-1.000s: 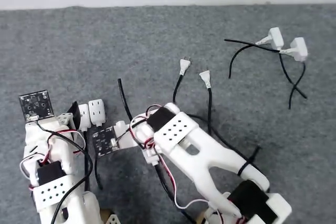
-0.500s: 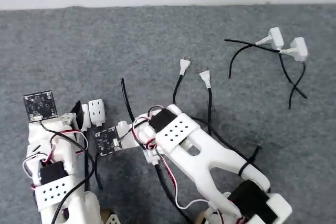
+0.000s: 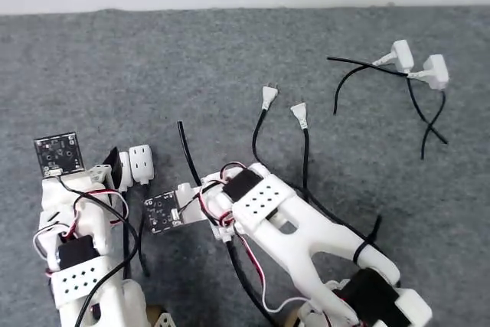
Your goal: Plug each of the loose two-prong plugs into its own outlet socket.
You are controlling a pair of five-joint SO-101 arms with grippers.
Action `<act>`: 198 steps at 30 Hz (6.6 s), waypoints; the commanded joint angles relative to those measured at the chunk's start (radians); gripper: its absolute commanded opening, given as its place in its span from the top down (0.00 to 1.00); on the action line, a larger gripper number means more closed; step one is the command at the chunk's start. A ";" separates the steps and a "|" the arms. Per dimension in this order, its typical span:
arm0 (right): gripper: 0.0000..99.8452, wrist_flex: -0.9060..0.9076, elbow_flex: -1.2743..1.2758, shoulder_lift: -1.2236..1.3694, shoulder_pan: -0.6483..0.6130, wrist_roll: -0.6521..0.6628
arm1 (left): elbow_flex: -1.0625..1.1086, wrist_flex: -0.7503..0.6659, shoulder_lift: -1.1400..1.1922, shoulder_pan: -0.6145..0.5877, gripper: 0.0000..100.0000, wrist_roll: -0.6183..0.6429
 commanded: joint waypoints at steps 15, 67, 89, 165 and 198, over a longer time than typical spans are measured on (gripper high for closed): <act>0.99 -0.157 0.143 0.010 -0.010 -0.014 | -0.015 -0.032 0.008 0.008 0.71 -0.008; 0.77 -0.246 0.390 -0.303 -0.154 -1.447 | -0.005 -0.034 0.005 0.009 0.71 -0.009; 0.78 -0.432 0.307 0.012 -0.143 -1.447 | 0.005 -0.028 0.003 0.040 0.71 -0.034; 0.95 -0.188 -1.571 1.227 1.207 -0.721 | 0.012 -0.032 0.003 0.043 0.71 -0.063; 0.80 0.843 -1.875 0.630 0.957 -0.856 | 0.012 -0.029 0.003 0.044 0.71 -0.063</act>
